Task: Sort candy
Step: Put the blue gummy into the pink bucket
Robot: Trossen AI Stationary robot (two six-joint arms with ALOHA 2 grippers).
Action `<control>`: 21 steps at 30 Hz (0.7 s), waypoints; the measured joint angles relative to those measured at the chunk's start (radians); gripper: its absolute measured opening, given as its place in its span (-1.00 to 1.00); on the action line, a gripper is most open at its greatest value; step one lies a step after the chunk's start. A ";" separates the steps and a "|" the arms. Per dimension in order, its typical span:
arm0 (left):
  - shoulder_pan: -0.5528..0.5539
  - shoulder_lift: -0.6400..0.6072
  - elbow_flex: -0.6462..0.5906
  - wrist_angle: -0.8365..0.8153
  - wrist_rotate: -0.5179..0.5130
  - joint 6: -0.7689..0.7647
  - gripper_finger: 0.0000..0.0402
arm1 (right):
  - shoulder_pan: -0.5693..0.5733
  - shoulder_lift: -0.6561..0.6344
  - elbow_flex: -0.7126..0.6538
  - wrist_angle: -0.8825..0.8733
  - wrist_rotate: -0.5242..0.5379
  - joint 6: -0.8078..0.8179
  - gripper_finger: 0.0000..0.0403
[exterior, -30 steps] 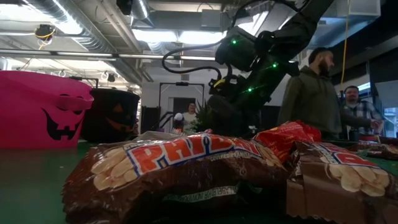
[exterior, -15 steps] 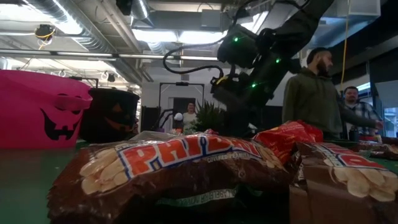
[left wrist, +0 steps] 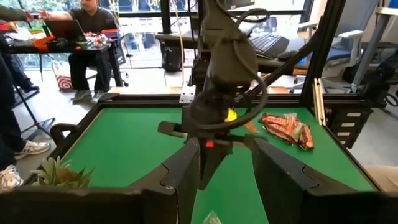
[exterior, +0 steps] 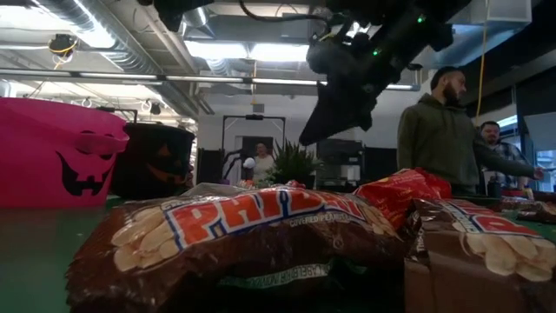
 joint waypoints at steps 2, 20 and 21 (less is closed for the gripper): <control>0.000 0.000 0.000 0.006 0.000 0.000 -0.32 | -0.005 0.025 0.001 0.016 -0.010 0.001 -0.82; 0.000 0.000 0.000 0.010 -0.019 0.001 -0.32 | -0.026 0.247 0.000 0.173 -0.051 0.036 0.21; 0.000 0.000 0.000 0.010 -0.019 0.001 -0.32 | -0.026 0.247 0.000 0.170 -0.047 0.037 0.18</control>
